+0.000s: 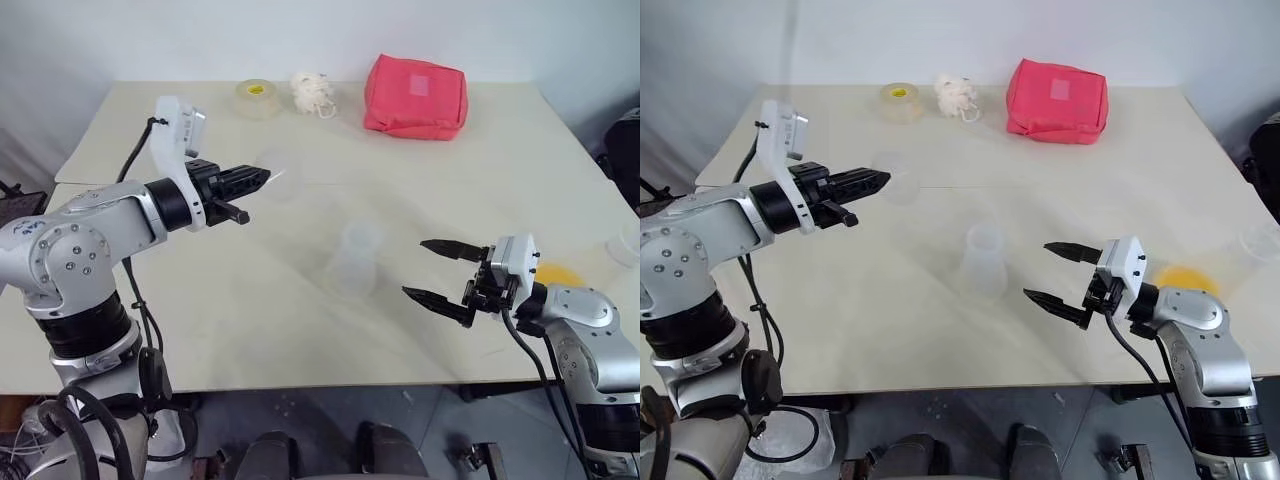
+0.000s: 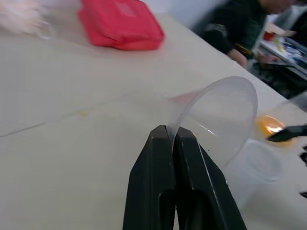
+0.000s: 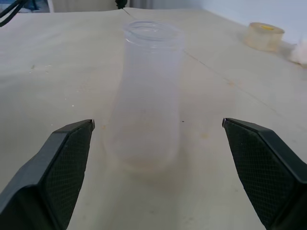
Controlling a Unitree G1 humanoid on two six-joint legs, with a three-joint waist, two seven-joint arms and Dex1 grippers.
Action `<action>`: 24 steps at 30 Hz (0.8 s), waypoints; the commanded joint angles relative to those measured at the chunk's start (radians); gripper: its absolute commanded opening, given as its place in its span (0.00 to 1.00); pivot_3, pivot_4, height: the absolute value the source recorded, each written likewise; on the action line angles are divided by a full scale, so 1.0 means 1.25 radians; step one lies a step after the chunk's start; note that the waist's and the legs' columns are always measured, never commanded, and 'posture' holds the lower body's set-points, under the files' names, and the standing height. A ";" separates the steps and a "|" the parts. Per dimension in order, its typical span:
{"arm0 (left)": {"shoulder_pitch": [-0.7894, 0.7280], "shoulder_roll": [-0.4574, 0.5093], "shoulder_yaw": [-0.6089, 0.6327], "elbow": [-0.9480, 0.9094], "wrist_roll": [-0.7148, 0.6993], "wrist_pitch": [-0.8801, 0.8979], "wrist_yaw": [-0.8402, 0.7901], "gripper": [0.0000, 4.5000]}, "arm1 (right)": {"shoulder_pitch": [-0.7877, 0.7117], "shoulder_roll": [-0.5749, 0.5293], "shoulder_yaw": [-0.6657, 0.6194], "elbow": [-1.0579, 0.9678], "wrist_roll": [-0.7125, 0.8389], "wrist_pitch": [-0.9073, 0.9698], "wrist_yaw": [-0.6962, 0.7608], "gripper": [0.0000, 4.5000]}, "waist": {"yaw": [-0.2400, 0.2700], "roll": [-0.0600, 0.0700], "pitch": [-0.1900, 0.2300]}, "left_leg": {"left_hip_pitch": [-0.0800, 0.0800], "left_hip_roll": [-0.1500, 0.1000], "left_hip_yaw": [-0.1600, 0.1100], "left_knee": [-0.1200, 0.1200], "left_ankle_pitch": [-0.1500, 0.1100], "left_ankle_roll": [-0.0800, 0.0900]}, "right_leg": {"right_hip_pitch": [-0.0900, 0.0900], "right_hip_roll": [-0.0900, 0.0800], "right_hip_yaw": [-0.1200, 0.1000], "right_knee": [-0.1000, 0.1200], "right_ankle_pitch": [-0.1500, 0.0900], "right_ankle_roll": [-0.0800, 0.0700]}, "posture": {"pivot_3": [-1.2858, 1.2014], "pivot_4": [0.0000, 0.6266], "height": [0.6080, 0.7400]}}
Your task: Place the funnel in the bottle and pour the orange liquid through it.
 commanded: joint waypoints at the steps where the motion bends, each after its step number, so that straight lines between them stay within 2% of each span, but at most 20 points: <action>1: -0.067 0.030 -0.053 0.082 -0.077 0.087 -0.044 0.01 | 0.049 0.000 -0.039 -0.077 0.016 -0.005 -0.031 1.00 | 0.002 0.000 0.000 | 0.000 0.000 0.000 0.000 0.000 0.000 | 0.000 0.000 0.000 0.000 0.000 0.000 | 0.52 0.24 1.00; 3: -0.115 0.046 -0.095 0.151 -0.119 0.101 -0.070 0.01 | 0.090 0.006 -0.048 -0.112 0.019 -0.002 -0.052 1.00 | 0.007 0.000 0.000 | 0.000 -0.001 -0.001 0.000 0.000 -0.001 | 0.000 0.001 0.000 0.000 0.000 0.000 | 0.52 0.24 1.00; 6: -0.215 0.048 -0.107 0.283 -0.174 0.101 -0.095 0.01 | 0.136 0.016 -0.058 -0.151 0.019 -0.005 -0.085 1.00 | 0.008 -0.001 0.001 | -0.002 0.000 -0.002 0.002 0.000 0.000 | 0.000 0.000 0.000 0.000 0.000 0.000 | 0.52 0.24 1.00; 10: -0.277 0.087 -0.158 0.370 -0.224 0.101 -0.143 0.01 | 0.160 0.022 -0.059 -0.179 0.018 -0.005 -0.112 1.00 | 0.002 -0.001 0.001 | -0.001 -0.002 -0.001 0.001 0.000 -0.001 | 0.000 0.000 0.001 0.000 0.000 0.000 | 0.52 0.24 1.00; 15: -0.334 0.154 -0.291 0.453 -0.268 0.101 -0.259 0.01 | 0.188 0.030 -0.062 -0.205 0.017 -0.014 -0.138 1.00 | 0.000 0.000 0.001 | -0.001 -0.001 0.000 -0.001 0.001 -0.002 | -0.002 0.002 0.001 0.001 -0.001 0.000 | 0.52 0.24 1.00; 19: -0.365 0.187 -0.398 0.491 -0.251 0.101 -0.356 0.01 | 0.202 0.032 -0.065 -0.217 0.016 -0.020 -0.152 1.00 | 0.004 0.000 0.001 | -0.002 -0.001 0.002 0.000 0.001 -0.002 | -0.003 0.002 0.003 0.001 -0.001 0.000 | 0.52 0.24 1.00; 24: -0.403 0.180 -0.478 0.556 -0.176 0.089 -0.442 0.01 | 0.211 0.037 -0.061 -0.225 0.011 -0.025 -0.167 1.00 | 0.004 0.000 0.001 | -0.004 -0.002 0.002 0.001 0.001 -0.001 | -0.004 0.002 0.003 0.001 -0.001 0.000 | 0.52 0.24 1.00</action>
